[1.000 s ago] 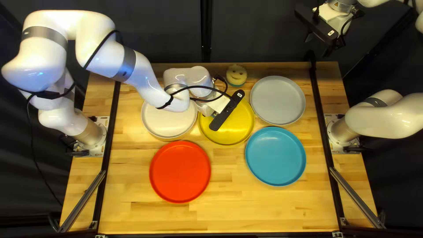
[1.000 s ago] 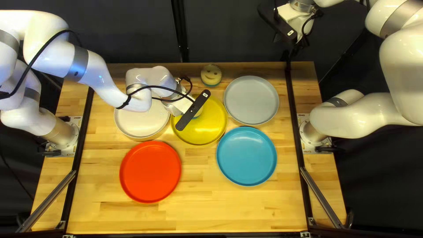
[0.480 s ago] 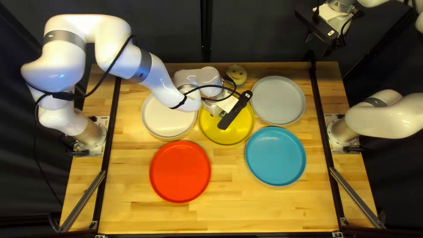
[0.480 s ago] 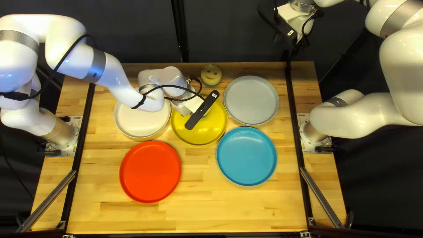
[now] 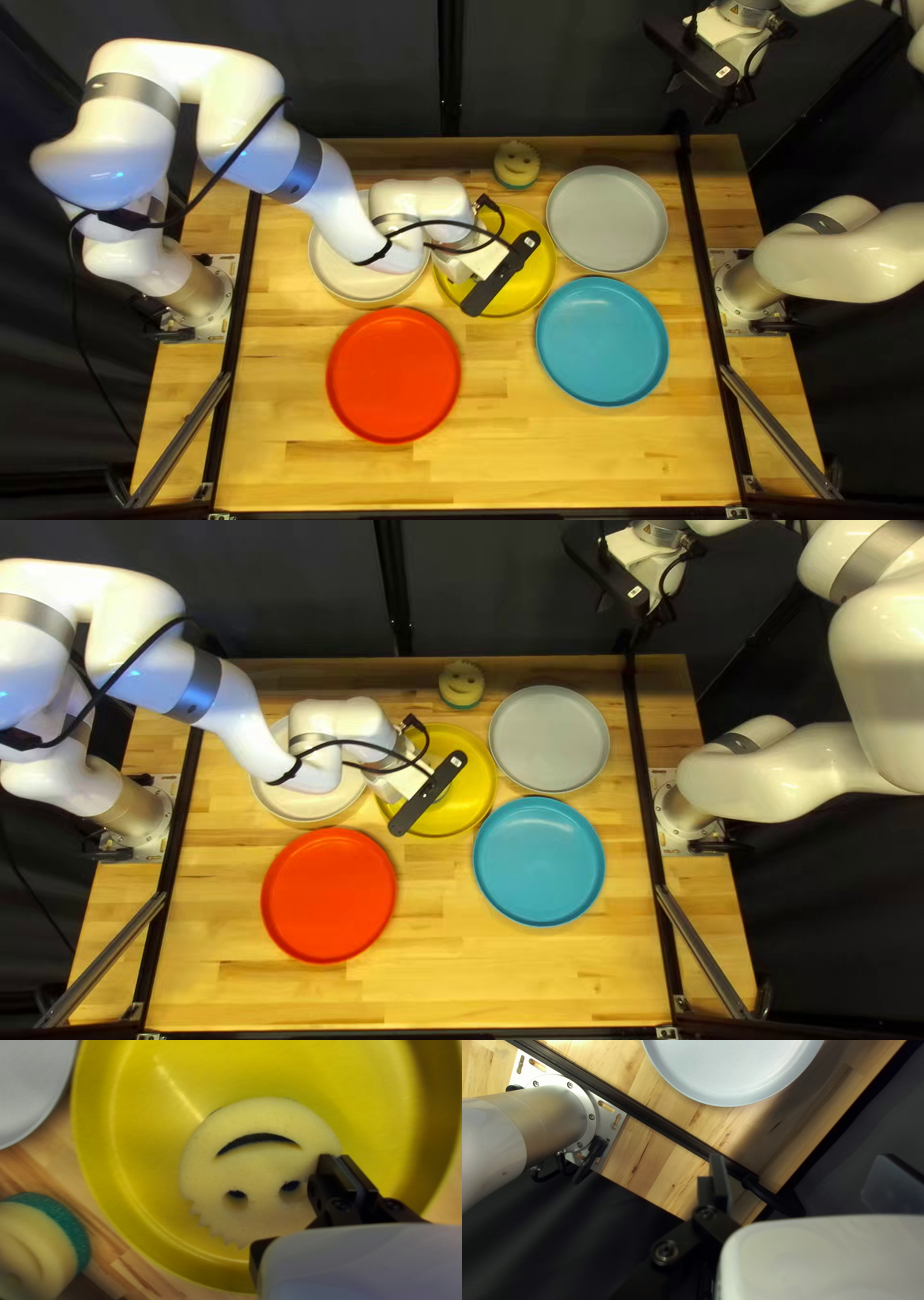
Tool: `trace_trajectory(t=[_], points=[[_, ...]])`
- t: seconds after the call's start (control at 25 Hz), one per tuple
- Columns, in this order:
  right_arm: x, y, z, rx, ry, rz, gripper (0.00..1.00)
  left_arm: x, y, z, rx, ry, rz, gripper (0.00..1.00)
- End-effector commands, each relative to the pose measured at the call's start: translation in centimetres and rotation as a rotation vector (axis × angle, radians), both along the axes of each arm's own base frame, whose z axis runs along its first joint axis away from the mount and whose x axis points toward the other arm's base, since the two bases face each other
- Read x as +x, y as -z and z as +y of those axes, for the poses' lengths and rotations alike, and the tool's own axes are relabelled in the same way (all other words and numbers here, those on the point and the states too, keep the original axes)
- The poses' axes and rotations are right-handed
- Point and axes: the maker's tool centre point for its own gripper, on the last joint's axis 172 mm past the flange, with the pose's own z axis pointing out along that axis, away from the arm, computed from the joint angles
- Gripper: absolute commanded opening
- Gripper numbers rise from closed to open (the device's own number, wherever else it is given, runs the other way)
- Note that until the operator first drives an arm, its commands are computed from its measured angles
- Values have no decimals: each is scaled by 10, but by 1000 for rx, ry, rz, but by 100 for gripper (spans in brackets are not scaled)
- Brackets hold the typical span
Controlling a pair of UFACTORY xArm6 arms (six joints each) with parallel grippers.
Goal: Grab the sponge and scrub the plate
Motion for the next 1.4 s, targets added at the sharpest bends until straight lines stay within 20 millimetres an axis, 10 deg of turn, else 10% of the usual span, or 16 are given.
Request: trace_trajectory(t=[0.04, 0.44, 1.12, 1.4], points=[[0, 0, 0, 0, 0, 0, 100, -9, -5, 8, 1, -10, 2, 0], [0, 0, 0, 0, 0, 0, 100, 1, 0, 63, -4, -44, 13, 0], [0, 0, 0, 0, 0, 0, 100, 11, 2, -26, -7, 31, -10, 0], [0, 0, 0, 0, 0, 0, 100, 32, -1, 22, 2, 22, -9, 0]])
